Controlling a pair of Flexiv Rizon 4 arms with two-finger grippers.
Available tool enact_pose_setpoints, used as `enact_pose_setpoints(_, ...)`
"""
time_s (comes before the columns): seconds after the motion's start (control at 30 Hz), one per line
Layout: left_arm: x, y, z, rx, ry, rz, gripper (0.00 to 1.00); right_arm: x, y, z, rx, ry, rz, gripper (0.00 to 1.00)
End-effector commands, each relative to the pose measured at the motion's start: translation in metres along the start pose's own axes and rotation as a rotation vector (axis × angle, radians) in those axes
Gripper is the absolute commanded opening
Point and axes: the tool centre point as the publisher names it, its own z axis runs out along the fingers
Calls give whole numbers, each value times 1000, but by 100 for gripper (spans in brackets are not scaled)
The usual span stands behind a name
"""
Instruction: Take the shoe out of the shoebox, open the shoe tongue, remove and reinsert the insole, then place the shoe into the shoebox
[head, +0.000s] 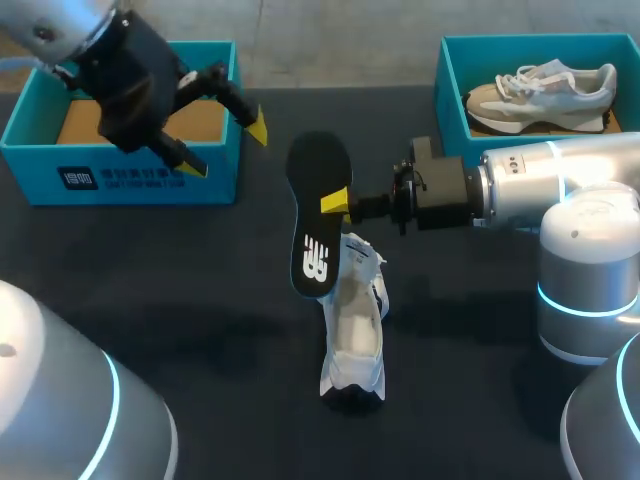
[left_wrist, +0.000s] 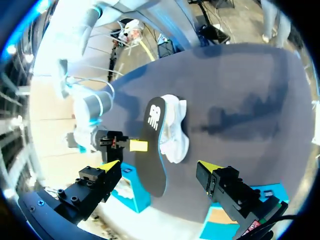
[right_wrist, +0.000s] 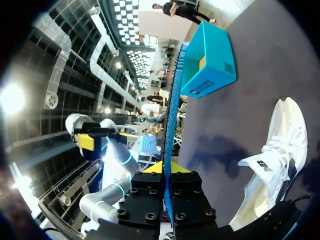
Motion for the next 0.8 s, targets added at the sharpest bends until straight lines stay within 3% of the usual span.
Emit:
enact_pose_setpoints(0.03,9,0,8,-10,-575,24,100,0,-1,2,-4,-2,0,0)
enact_pose_setpoints(0.5,11,-18,16,-74,-682,89,100,0,-1,2,-4,-2,0,0)
enact_pose_setpoints(0.8,27,-13,16,-83,-709,43,100,0,-1,2,-4,-2,0,0)
